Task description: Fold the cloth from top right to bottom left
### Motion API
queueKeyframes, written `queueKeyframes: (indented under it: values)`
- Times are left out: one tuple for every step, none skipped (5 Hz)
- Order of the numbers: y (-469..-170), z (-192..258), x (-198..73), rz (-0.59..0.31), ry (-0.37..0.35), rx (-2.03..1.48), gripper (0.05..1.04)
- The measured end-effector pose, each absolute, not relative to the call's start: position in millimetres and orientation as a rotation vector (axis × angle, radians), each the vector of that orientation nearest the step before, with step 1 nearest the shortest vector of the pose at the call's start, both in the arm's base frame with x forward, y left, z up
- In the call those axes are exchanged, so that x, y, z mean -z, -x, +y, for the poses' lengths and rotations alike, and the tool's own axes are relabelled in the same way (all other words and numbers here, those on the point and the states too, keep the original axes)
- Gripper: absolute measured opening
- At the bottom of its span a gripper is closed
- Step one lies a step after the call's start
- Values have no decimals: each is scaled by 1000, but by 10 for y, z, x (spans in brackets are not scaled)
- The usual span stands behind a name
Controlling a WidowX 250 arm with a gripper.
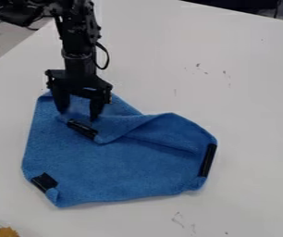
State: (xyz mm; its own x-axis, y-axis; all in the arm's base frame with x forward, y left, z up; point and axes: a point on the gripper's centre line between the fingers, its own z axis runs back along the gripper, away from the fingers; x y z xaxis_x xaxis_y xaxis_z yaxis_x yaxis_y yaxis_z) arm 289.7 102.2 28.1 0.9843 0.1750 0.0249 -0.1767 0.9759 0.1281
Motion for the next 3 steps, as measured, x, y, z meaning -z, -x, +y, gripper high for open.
queueKeyframes:
  values:
    - [-2941,1082,-450,-64,-189,-136,1005]
    - [-3036,1049,-541,-76,-216,-71,1001]
    - [-3110,1038,-572,-93,-205,-19,1001]
